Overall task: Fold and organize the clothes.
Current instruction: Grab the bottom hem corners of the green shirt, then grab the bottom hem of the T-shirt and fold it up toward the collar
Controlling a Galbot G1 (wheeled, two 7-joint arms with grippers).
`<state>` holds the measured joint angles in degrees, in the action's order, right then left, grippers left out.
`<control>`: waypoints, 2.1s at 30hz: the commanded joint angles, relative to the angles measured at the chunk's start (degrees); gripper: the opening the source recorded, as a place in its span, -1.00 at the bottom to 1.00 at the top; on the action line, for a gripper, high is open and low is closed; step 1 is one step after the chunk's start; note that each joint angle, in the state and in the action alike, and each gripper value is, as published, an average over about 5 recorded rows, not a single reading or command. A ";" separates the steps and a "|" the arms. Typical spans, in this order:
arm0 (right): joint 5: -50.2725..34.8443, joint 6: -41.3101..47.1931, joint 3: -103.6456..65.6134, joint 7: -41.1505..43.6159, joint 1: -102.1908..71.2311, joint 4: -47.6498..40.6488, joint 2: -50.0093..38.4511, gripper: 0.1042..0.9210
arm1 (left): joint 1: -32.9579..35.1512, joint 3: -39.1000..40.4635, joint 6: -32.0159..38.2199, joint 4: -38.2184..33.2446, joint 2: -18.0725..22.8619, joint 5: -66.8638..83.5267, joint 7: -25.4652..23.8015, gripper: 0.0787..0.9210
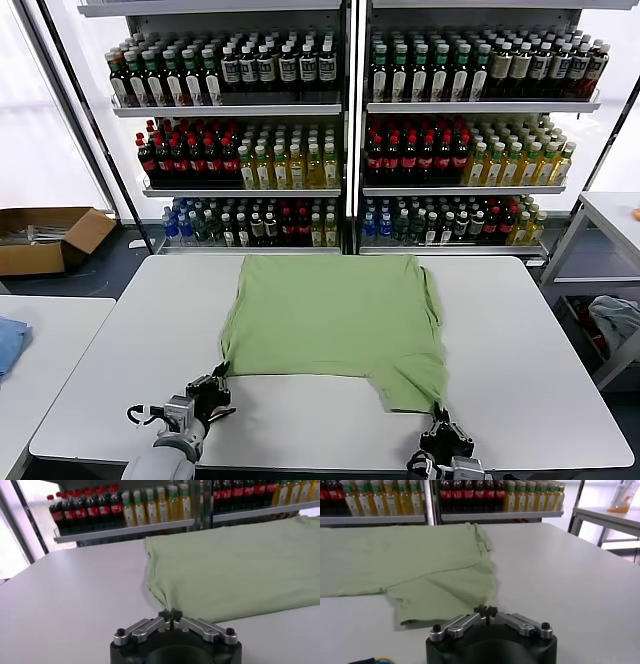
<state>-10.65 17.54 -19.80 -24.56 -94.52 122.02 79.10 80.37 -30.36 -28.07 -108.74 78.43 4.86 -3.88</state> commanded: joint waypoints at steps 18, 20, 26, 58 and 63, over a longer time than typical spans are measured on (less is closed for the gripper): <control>-0.26 -3.62 -4.58 5.43 25.08 -10.47 -3.30 -1.00 | -20.00 2.48 8.69 7.01 -1.16 16.00 4.99 -0.99; -0.45 -3.51 -4.25 5.65 28.59 -15.03 -3.48 -1.00 | -22.91 3.26 8.38 9.84 -1.47 16.59 5.31 -0.99; -0.80 -2.52 -2.13 6.30 38.14 -25.71 -3.58 -1.00 | -29.42 6.00 7.00 17.67 -1.93 17.33 5.56 -0.99; -14.50 5.60 2.69 2.72 54.74 -40.86 3.60 -0.15 | -36.20 8.51 1.20 26.33 -1.20 14.61 9.30 -0.36; -13.61 6.98 2.20 -0.32 51.94 -33.98 1.91 0.19 | -33.14 7.19 -1.32 21.18 -1.46 13.50 10.66 -0.03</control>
<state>-18.88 22.75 -17.54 -20.50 -42.81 83.27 80.32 44.81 -22.11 -25.68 -81.27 77.19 19.60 3.90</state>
